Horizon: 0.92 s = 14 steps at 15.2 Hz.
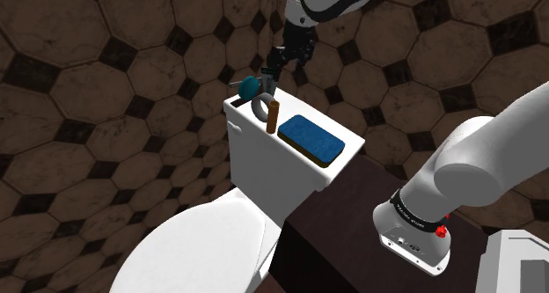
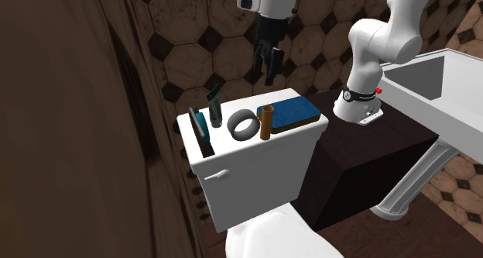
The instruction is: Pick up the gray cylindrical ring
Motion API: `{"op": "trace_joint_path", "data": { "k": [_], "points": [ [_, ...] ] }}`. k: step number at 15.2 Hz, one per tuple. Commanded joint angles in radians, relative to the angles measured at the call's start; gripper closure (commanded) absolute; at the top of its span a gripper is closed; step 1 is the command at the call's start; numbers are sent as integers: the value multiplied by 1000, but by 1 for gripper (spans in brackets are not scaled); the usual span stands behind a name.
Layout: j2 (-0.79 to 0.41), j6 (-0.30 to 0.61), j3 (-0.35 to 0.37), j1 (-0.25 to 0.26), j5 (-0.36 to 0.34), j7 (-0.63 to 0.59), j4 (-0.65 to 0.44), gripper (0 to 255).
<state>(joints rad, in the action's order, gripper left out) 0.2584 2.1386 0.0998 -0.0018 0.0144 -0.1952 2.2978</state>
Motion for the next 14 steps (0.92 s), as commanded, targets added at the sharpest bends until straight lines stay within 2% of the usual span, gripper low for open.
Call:
{"op": "trace_joint_path", "data": {
  "k": [1, 7, 14],
  "points": [
    [-67, 45, 12, 0, -15, -21, -13, 0],
    [-297, 143, 32, 3, -82, -90, -112, 0],
    [-351, 222, 29, 5, -98, -104, -85, 0]
  ]
}}
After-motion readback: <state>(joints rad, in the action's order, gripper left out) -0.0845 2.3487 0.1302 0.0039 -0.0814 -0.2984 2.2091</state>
